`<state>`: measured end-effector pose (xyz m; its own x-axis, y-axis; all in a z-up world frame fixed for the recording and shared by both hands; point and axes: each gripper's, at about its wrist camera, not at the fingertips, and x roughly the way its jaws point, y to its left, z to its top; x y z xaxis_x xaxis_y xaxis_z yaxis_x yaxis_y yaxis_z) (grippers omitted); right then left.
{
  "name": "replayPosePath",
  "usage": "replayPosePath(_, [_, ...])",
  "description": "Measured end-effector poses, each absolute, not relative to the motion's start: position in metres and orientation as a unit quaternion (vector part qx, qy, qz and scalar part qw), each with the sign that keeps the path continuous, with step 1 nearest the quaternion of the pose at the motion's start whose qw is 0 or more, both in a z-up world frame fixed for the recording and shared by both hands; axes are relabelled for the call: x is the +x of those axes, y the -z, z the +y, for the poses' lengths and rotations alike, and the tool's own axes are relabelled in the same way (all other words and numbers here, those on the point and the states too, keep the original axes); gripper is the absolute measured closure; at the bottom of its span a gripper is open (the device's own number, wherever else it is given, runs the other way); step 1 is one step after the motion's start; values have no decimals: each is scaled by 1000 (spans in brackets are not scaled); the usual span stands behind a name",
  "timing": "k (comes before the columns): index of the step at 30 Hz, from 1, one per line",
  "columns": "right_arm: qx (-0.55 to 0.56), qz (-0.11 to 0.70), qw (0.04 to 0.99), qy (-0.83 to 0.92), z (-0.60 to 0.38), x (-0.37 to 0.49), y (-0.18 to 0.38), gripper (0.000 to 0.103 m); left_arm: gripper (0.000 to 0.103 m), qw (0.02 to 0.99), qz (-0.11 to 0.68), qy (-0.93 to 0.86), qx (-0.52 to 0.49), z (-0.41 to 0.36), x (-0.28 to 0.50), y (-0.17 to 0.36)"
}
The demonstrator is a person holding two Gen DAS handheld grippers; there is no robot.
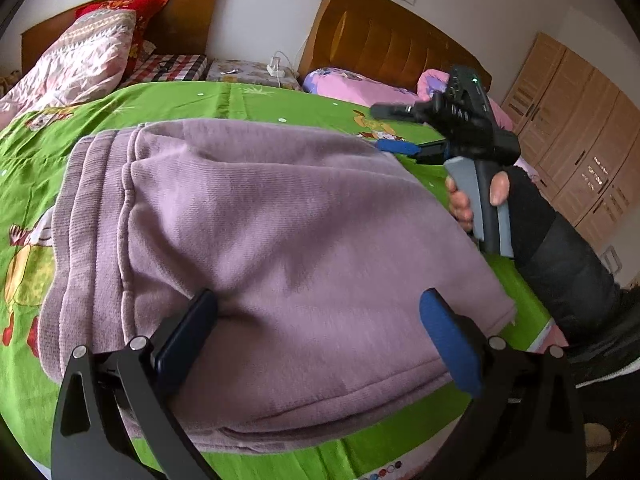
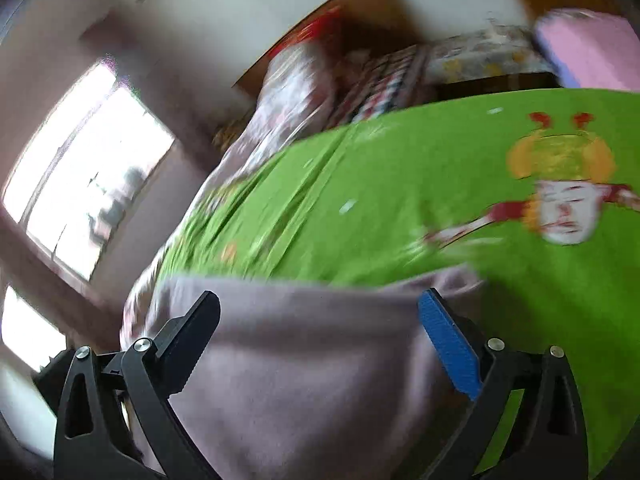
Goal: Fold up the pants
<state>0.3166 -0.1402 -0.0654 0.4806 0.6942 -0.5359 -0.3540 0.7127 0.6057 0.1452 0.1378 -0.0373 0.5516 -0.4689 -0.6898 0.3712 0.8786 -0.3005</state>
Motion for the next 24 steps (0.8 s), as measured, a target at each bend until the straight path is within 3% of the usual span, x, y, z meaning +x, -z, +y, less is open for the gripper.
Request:
replayPosePath(7, [174,389,829,-361,-124,253,31,5,2,904,370,187,-107,165,138,4])
replayPosePath(12, [150,416,763,-471,-93,186,33,5,2,887,420,176,-76,163,149,27])
replayPosePath(15, [102,459,762,-446,-85,170,56,6,2,890,419,169,-67,160,147,28])
replayPosePath(19, [124,444,779,-426,-96,153,50,5,2,889,421,158,-84,162,146,28])
replayPosePath(24, [89,454,789,-404,-97,139,55,5,2,900,418,119,-28,144,146,32])
